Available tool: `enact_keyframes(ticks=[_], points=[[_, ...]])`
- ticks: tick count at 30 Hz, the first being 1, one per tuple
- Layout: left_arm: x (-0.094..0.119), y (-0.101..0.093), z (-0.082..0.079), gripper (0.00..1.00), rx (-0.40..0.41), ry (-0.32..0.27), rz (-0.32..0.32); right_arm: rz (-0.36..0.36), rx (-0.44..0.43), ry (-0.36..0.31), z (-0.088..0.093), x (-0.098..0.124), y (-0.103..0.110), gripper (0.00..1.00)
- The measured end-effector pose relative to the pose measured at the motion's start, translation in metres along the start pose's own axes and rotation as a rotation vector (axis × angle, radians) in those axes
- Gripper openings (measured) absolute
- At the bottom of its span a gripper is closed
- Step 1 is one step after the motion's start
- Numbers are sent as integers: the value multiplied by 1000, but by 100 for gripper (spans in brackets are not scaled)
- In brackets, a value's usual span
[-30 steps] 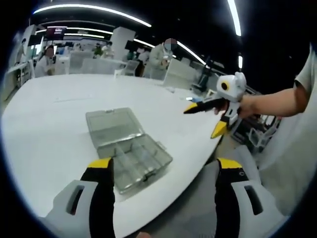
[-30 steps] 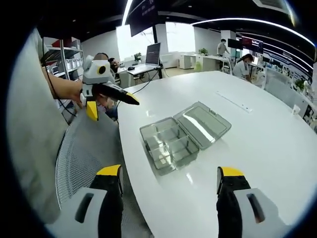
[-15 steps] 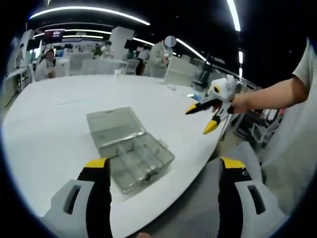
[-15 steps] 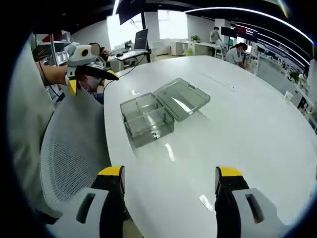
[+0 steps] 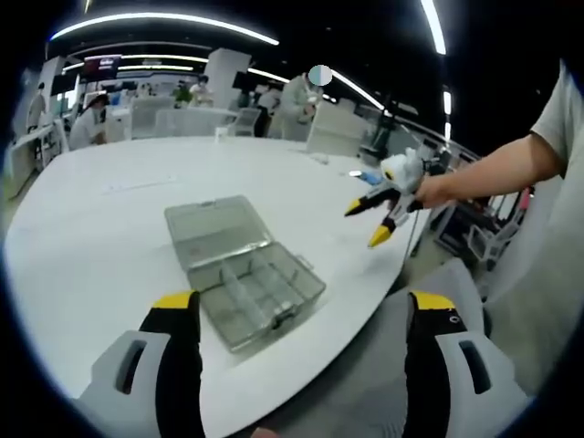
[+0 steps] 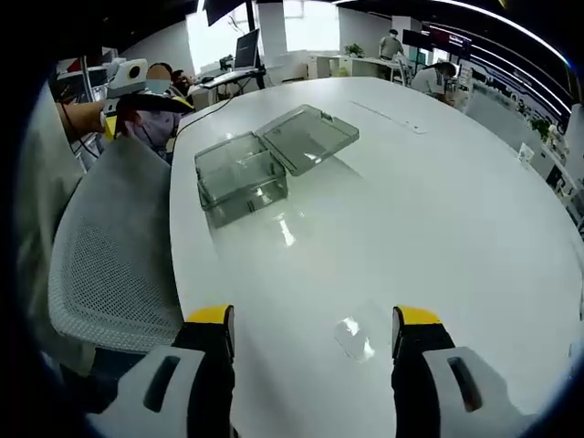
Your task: Insert the divider into the dual guide fixture by aligning both edges with the guide slots and pushing it downward to the bottom, including one-sided entry, uneven engagement, binding, and posture correction.
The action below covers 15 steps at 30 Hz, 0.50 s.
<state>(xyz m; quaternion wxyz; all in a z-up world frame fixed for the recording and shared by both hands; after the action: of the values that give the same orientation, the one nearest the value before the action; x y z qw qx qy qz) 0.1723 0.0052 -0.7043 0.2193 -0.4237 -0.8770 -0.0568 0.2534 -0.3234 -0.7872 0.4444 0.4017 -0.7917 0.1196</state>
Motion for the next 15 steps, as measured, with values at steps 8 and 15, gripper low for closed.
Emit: enact_keyframes(ticks=[8,15], points=[[4,-1,2,91,4,19,-14,1,57,67,7,-7,-16,64],[6,-2,5,91,10,32,-28,-11,134,148,15,-16,-30,60]])
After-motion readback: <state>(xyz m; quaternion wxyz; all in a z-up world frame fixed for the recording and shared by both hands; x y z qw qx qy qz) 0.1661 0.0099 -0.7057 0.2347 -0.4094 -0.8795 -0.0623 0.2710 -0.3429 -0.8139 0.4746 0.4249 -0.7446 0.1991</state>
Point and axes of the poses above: the point that each gripper's makers call its tool centre point, and the gripper's own axes: x roughly backward along the fingers, y roughly to its left, z roughly out of its underside, the point moved 4 cm from there along x, roughly backward along the fingers, and after that the axes turned 13 degrees about -x, right-handed, at the moved point
